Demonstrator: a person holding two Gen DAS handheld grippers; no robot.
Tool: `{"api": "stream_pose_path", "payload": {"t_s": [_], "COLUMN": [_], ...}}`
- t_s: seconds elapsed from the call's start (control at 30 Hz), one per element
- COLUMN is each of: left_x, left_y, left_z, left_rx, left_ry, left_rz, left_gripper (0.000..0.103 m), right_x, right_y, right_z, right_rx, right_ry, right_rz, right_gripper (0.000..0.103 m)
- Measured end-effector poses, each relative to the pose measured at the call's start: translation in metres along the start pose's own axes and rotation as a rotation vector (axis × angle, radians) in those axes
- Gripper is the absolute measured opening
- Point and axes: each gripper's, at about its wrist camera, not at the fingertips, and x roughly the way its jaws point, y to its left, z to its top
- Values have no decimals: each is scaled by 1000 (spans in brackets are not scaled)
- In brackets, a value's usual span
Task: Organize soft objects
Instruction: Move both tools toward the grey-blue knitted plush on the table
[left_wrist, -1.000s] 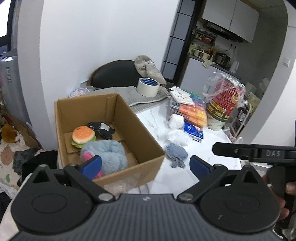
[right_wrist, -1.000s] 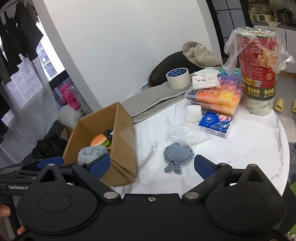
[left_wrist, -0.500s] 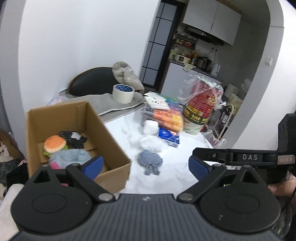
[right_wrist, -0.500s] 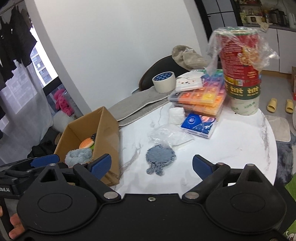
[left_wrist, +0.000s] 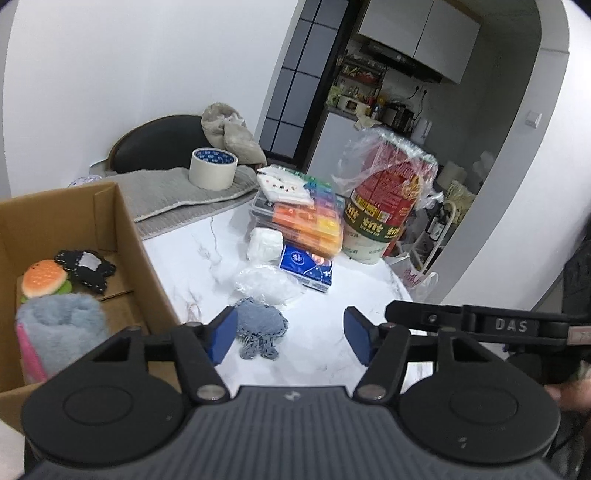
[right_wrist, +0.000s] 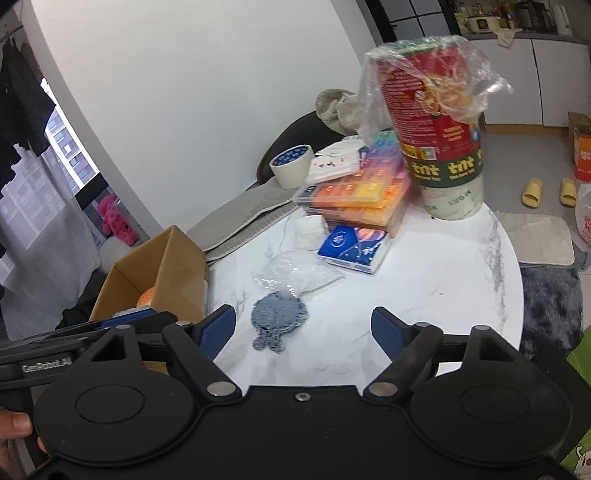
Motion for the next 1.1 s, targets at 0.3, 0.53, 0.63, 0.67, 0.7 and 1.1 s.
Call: {"api": "stream_pose_path", "payload": {"t_s": [0.3,0.53,0.63,0.67,0.7,1.1], "left_x": [30,36,35,36,36,44], "left_y": [1,-8,-10,-11,-12,-18], "left_z": [-3,-7,-11,-13,-15,-45], "left_rx": [-16,3,3,3,4,-75], "left_ry": [38,52,57,61,68,-8], "left_rz": [82,173,218,227,242,296], "left_gripper": [66,72,75,75,75,76], "right_x": [11,23,29,32,34,55], "right_y": [-13,-13,-12,-12,-12,-9], "right_z": [3,9,11,12,13,22], "right_rx": [13,-2,-12,-16,-18,-69], "right_ry": [17,29,36,38,41,67], "right_rz": [7,20,28,29,29,36], "right_gripper": [80,80,80,80,80,80]}}
